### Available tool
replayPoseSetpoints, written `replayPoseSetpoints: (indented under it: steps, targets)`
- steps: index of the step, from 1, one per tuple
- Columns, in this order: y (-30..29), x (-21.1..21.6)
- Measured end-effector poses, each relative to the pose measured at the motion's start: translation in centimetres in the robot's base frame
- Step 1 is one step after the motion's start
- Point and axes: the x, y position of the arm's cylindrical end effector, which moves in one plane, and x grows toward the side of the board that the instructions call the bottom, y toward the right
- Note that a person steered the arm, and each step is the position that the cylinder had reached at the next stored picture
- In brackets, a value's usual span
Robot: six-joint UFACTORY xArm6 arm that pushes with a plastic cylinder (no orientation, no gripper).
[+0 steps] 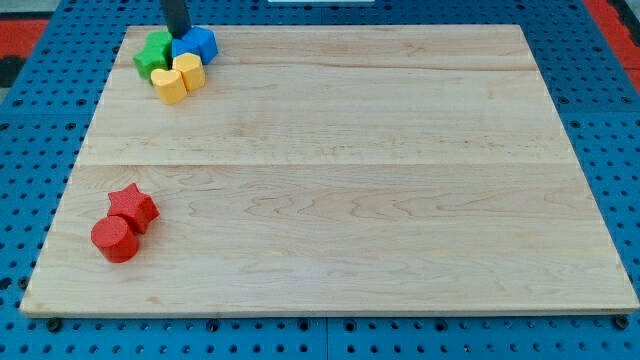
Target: Push the blue triangle along with yellow hexagon down a bit
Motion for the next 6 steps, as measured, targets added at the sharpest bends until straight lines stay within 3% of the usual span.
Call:
replayPoseSetpoints:
  steps: [1,2,3,4,5,6]
  targets:
    - [4.5,0.7]
    - [14.9,1.7]
    - [10.2,0.1]
    - [0.9,-1.4]
    - [-1.3,0.4]
    - [3.3,2.3]
